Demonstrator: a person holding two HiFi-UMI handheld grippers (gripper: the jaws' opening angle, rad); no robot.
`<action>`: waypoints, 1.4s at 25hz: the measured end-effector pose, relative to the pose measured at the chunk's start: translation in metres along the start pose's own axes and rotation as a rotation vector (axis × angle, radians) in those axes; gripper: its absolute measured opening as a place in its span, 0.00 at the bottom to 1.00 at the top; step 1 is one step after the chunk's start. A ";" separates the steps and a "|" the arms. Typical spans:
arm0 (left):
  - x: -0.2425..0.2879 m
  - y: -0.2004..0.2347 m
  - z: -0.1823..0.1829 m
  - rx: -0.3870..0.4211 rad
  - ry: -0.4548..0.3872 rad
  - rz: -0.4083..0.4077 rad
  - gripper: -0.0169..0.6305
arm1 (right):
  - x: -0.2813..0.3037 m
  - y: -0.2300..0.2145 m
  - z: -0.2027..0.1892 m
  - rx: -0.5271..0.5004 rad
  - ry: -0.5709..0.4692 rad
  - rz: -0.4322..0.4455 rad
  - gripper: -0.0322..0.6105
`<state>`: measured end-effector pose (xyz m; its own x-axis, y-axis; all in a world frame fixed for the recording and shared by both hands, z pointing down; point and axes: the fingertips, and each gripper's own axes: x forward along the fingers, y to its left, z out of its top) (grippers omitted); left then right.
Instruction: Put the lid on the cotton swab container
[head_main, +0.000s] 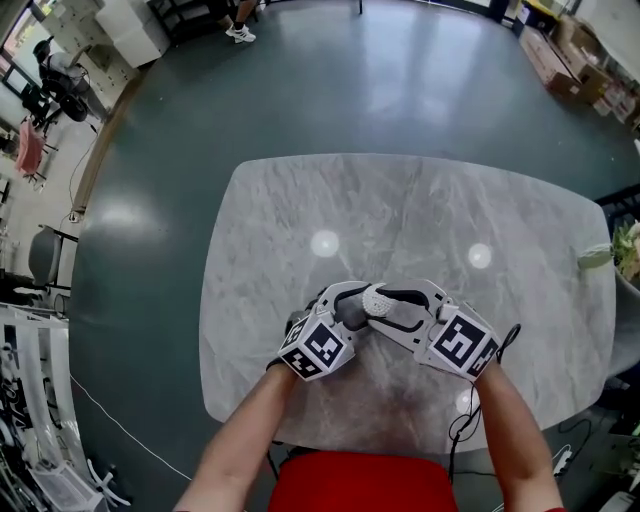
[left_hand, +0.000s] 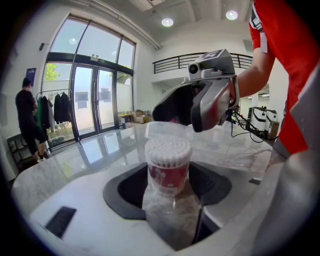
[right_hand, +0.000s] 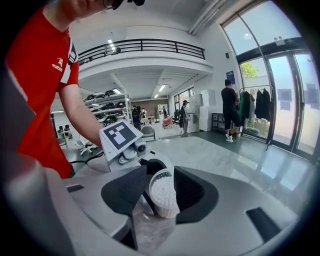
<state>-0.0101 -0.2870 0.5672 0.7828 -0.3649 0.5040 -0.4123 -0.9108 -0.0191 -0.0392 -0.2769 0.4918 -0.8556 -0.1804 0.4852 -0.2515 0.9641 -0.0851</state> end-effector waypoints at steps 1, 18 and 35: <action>0.001 0.000 0.000 0.000 0.000 0.001 0.48 | 0.002 0.000 -0.001 -0.008 0.012 -0.004 0.30; 0.004 0.003 -0.002 -0.027 0.013 0.032 0.48 | 0.027 0.000 -0.016 -0.173 0.243 -0.116 0.25; -0.005 0.002 0.006 -0.080 -0.037 0.042 0.49 | 0.020 -0.001 -0.011 -0.037 0.070 -0.116 0.31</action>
<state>-0.0121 -0.2887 0.5595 0.7799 -0.4107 0.4724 -0.4798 -0.8769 0.0297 -0.0511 -0.2796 0.5116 -0.7880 -0.2783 0.5492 -0.3288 0.9444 0.0067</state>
